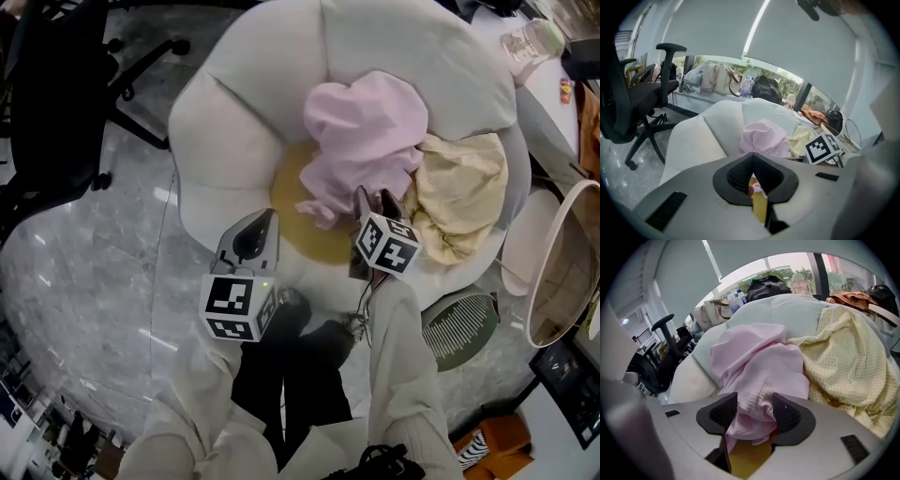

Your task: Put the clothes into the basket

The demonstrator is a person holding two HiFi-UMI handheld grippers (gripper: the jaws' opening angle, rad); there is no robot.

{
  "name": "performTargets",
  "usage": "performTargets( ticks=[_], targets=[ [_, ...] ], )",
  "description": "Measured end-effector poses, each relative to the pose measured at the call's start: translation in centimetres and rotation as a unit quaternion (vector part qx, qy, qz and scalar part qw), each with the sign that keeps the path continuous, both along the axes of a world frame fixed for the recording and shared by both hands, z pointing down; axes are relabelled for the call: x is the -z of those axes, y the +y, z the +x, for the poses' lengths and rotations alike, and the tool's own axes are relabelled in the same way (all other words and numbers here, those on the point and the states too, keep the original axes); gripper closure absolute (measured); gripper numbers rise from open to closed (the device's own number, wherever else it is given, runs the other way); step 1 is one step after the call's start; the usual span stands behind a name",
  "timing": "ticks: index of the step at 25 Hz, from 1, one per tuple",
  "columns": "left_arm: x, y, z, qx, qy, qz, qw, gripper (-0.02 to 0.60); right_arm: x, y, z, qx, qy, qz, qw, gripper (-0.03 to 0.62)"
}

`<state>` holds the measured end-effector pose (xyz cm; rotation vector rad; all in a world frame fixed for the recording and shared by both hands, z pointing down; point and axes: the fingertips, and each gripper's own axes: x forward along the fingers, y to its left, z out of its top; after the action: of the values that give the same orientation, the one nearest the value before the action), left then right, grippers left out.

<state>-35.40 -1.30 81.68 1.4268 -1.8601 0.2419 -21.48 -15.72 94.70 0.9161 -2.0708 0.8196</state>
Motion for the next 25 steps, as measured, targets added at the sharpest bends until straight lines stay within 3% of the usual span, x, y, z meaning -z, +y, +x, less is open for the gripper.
performTargets(
  ticks=[14,25],
  targets=[
    [-1.1,-1.2,0.5,-0.031,-0.023,-0.001,0.9993,0.575,-3.9,-0.4,-0.4,0.007,0.045,-0.009,0.999,0.393],
    [-0.8,-0.4,0.7,-0.023,-0.019,-0.009,0.9995,0.575,-3.4,-0.2,0.7,0.004,0.045,-0.006,0.999,0.534]
  ],
)
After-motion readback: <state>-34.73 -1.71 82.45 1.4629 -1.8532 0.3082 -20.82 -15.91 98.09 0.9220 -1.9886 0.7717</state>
